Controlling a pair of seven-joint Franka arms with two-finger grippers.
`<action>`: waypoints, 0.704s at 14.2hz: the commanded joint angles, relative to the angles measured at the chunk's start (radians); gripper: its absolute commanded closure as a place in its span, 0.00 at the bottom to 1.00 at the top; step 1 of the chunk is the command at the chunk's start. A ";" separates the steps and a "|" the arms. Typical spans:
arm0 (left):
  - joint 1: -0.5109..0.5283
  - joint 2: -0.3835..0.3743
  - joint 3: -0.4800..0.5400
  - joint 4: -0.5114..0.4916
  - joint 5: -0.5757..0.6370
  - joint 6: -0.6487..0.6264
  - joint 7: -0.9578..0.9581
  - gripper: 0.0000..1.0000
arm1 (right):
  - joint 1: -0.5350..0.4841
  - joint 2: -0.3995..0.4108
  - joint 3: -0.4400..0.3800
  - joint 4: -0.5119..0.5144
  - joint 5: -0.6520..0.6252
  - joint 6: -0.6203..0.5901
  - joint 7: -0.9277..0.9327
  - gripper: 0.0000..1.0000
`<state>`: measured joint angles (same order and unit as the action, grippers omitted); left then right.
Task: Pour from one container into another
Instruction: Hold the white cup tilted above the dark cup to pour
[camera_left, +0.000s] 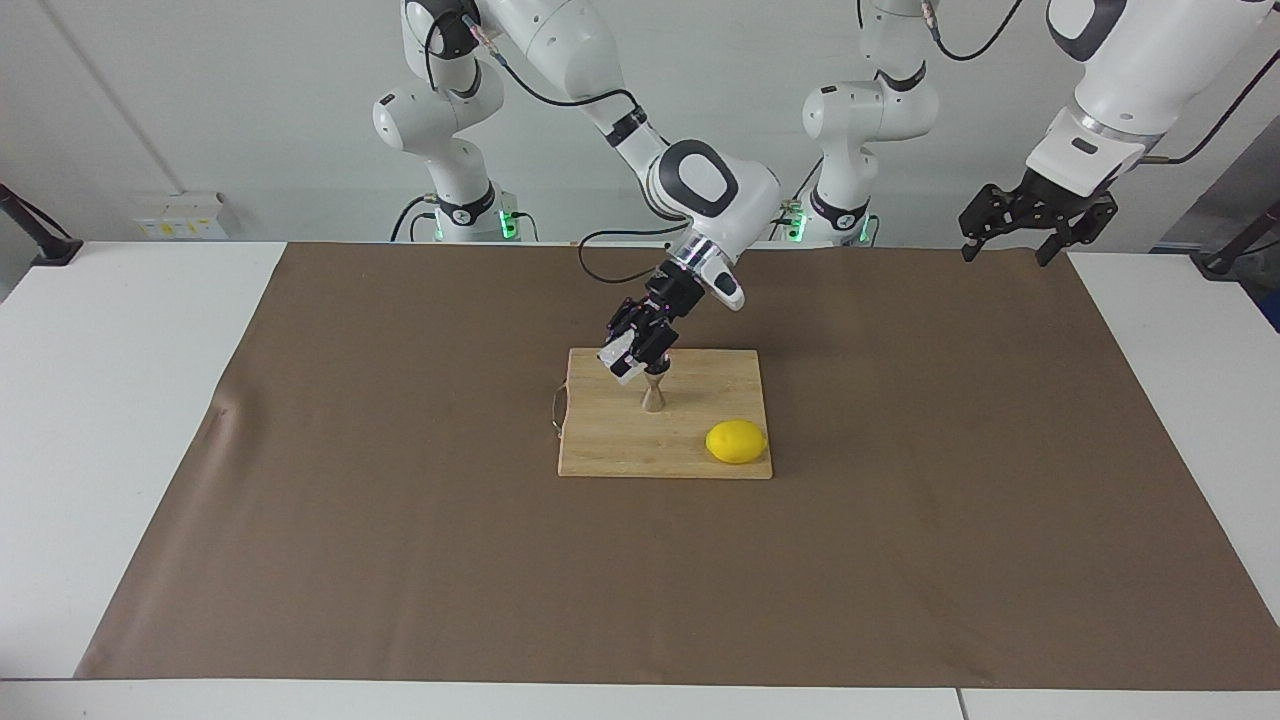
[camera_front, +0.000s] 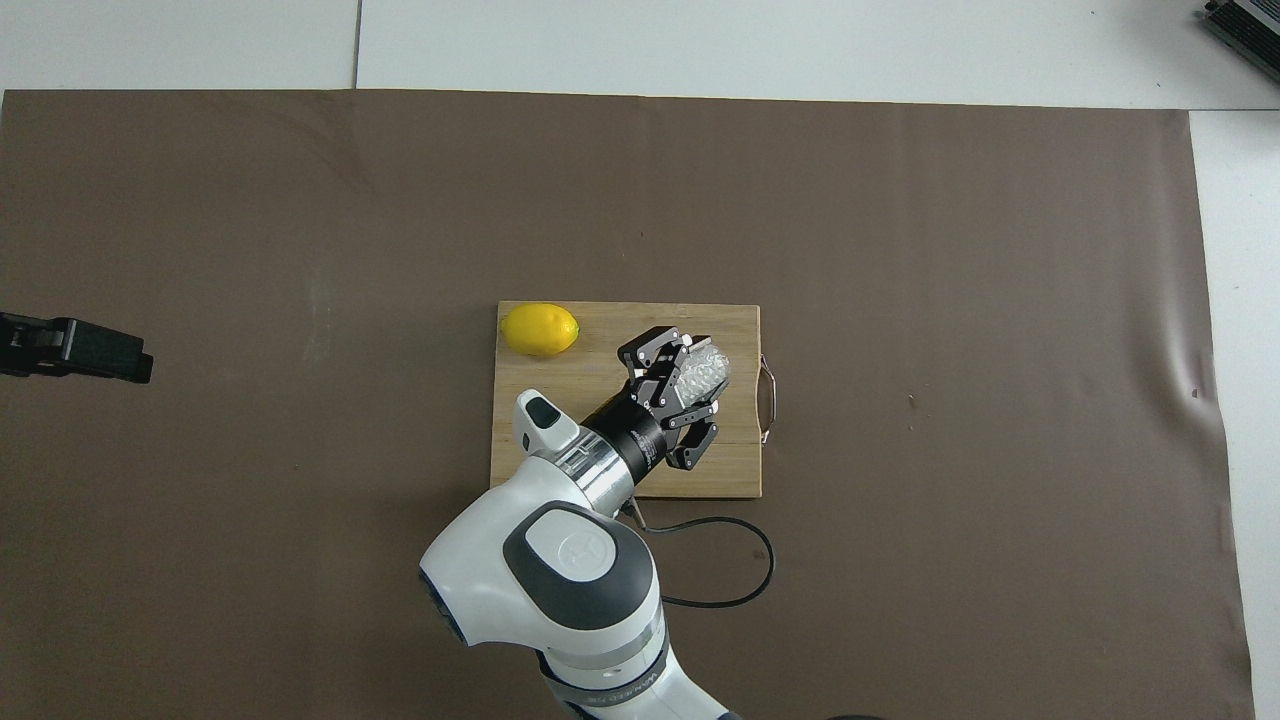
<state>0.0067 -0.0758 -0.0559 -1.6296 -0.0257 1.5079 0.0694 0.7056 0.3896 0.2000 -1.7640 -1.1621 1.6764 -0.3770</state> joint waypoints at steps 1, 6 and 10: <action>0.001 0.004 0.001 0.011 0.016 -0.021 0.015 0.00 | -0.005 -0.031 0.004 -0.043 -0.033 0.026 0.024 0.89; -0.011 0.005 -0.002 0.011 0.015 -0.021 0.018 0.00 | 0.012 -0.034 0.004 -0.043 -0.051 0.022 0.026 0.89; -0.010 0.024 -0.004 0.013 0.010 -0.005 0.018 0.00 | 0.020 -0.044 0.002 -0.064 -0.070 0.025 0.040 0.89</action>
<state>0.0048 -0.0722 -0.0646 -1.6296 -0.0257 1.5027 0.0743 0.7297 0.3845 0.2005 -1.7678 -1.1902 1.6772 -0.3736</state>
